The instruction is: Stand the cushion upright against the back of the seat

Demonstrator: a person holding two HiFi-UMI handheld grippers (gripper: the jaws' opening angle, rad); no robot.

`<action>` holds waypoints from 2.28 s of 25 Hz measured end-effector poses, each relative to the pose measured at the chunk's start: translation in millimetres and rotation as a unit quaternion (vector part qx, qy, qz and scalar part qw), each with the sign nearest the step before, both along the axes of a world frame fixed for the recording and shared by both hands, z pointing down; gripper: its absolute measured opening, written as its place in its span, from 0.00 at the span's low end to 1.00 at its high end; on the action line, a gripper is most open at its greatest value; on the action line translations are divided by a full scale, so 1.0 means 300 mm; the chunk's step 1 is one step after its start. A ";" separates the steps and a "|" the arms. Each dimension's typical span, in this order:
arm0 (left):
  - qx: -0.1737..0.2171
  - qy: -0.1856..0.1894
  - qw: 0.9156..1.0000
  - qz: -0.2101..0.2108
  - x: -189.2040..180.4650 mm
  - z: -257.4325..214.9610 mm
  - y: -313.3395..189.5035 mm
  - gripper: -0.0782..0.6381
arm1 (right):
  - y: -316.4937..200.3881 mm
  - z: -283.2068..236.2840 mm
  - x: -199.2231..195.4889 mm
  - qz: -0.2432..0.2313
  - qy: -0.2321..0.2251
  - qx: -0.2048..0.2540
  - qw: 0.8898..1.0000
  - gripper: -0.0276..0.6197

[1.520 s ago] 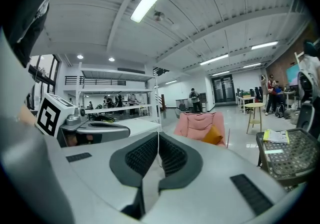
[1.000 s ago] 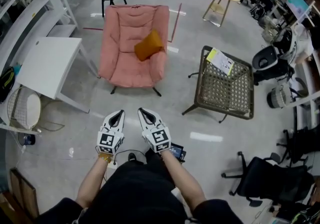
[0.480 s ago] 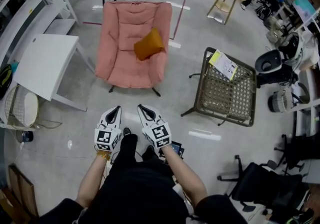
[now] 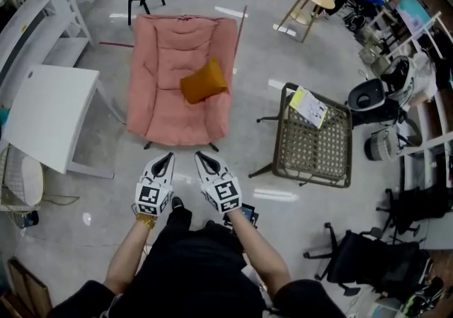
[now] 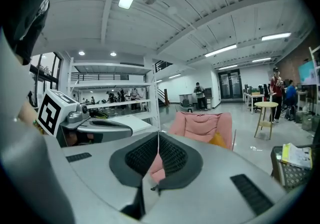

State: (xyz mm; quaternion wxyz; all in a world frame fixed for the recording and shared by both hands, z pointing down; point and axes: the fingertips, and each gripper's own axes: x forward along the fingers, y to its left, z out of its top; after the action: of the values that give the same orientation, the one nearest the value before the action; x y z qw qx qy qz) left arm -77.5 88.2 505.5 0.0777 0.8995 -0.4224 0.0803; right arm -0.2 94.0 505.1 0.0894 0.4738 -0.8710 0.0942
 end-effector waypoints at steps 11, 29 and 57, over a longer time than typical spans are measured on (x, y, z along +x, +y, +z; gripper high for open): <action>0.001 -0.010 0.999 0.039 0.010 0.011 -0.264 0.13 | -0.246 -0.003 -0.011 0.025 0.015 0.000 1.000 0.07; -0.026 -0.047 0.999 0.005 0.335 0.094 -0.705 0.13 | -0.741 0.110 0.312 -0.021 0.009 -0.017 1.000 0.07; -0.133 -0.064 0.989 0.020 0.171 0.362 -0.992 0.13 | -1.333 0.679 0.464 0.006 0.130 -0.169 0.977 0.08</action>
State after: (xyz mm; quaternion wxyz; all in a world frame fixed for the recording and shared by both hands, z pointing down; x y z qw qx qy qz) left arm -26.2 -209.2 614.0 0.1678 0.8824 -0.3941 0.1948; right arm 139.1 -306.1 708.8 0.2802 0.4656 -0.8204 0.1778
